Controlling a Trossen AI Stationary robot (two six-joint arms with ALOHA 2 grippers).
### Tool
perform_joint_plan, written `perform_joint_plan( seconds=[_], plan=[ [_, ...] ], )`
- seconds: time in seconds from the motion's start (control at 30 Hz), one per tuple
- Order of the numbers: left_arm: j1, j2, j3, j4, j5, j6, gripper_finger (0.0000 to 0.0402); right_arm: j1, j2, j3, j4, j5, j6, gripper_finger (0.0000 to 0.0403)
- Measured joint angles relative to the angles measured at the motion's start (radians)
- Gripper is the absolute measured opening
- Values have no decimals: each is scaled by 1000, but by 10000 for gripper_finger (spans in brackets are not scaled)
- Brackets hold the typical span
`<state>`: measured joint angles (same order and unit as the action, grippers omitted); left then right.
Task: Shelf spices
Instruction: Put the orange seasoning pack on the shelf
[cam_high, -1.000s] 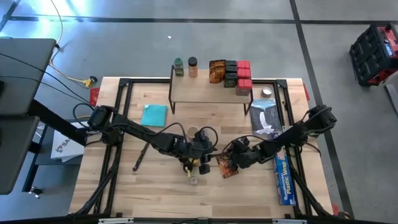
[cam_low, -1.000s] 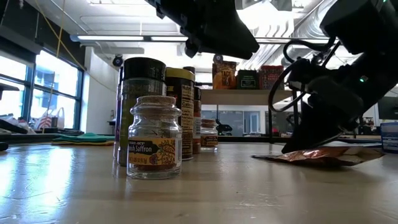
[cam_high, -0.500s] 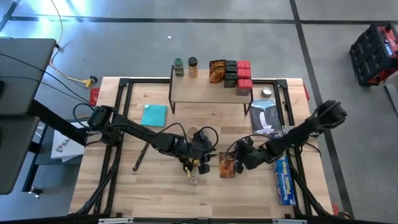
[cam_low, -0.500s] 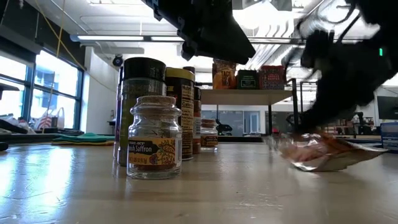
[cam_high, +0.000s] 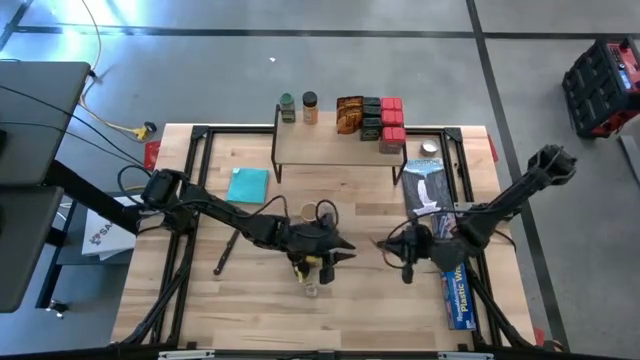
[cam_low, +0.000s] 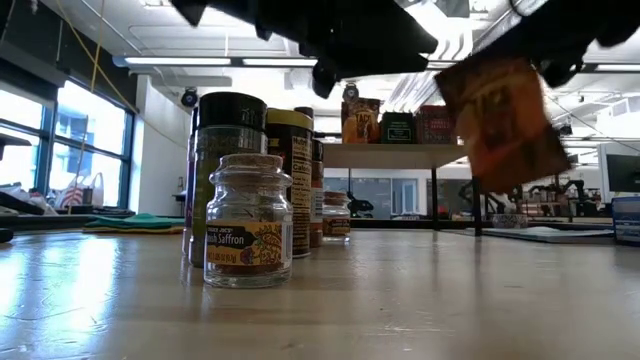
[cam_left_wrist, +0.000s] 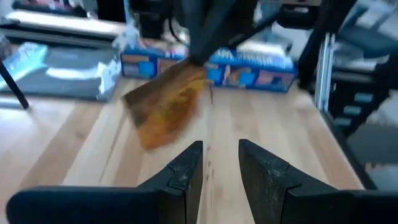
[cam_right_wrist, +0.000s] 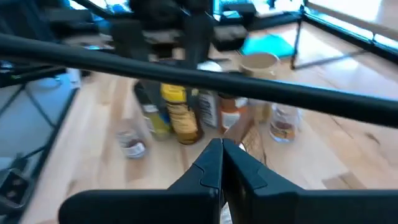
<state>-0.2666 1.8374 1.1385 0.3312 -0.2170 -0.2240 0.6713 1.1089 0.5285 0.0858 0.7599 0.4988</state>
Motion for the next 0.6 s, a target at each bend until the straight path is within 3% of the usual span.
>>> perform_joint_plan(
  seconds=[0.2, 0.47, 0.6],
  plan=[
    [20, 5, -77, 276, 86, -14, 123, 47, -33, 0, 71, 9, -96, 0],
    [20, 9, -79, 317, 90, -9, 231, 50, -33, 1, 123, -5, -137, 0],
    [20, 17, -79, 316, 24, -9, 247, 49, -33, 1, 166, -37, -173, 0]
  ],
)
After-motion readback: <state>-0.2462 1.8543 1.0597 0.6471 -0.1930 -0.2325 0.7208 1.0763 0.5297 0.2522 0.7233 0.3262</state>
